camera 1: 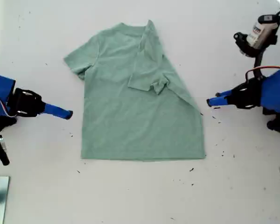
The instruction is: Fold t shirt
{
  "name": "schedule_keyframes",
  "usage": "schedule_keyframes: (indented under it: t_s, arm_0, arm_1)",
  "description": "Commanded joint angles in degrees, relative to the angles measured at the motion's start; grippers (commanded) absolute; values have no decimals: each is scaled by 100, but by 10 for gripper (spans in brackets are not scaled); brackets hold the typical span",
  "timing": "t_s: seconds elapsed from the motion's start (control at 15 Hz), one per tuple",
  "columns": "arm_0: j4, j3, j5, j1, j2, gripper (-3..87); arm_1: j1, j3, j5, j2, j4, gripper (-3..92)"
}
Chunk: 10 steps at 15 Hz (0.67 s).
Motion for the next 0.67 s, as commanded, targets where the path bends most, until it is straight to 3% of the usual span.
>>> schedule_keyframes:
  t_s: [0.0, 0.13, 0.2, 0.27, 0.47, 0.6]
  arm_0:
    - [0, 44, -457, -360, -88, 47]
    - [-9, 44, -457, -378, -44, 106]
    - [-9, 44, -457, -378, -44, 96]
    - [-9, 44, -457, -396, -9, -1]
    - [-9, -97, -510, -448, 35, -1]
    - [-360, -615, -536, -316, 26, -2]
  arm_1:
    - [35, 352, 3981, 79, 149, 59]
    - [26, 352, 3981, 79, 149, 53]
    - [26, 352, 4008, 79, 149, 40]
    - [53, 352, 3955, 79, 149, 26]
    - [70, 352, 3832, 79, 149, 26]
    - [44, 352, 3771, 79, 149, 26]
